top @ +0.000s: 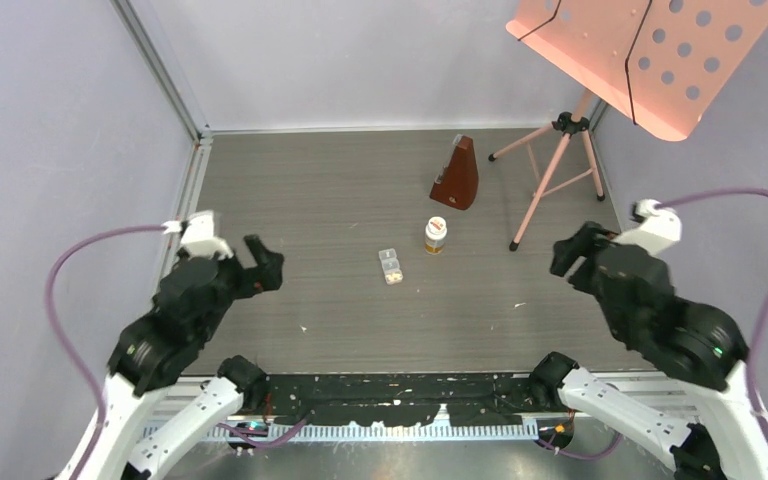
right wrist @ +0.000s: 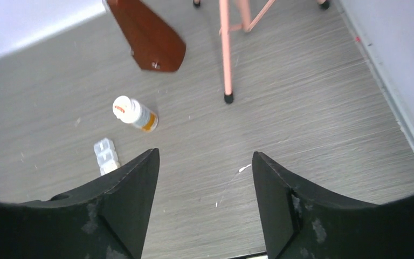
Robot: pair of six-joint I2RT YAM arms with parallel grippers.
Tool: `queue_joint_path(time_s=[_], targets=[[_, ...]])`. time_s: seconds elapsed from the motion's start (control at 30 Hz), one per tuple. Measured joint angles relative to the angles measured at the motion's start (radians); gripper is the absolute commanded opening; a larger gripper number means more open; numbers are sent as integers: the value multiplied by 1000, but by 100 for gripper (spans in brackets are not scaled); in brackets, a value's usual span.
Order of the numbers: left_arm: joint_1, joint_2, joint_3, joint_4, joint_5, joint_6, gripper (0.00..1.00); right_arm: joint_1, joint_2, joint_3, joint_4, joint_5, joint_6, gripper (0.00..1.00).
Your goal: Sort the pills into containers
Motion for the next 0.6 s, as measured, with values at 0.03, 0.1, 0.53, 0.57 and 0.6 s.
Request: queue_joint_path(time_s=[0.03,0.1,0.53,0.57,0.6], targets=[[0,-52,0,-23,-11,1,99,0,-24,26,-26,23,3,77],[0,-131,3,-63,-27,2,99,0,-60,76,-63,58,0,81],[0,-366,42,-233,-214,-15,99,-2,-136,117,-70,124,-114,96],[0,-366,42,-240,-221,-16,99,-2,-134,119,-69,124,-119,97],[0,-366,42,-245,-224,-17,99,-2,-134,119,-67,124,-122,97]])
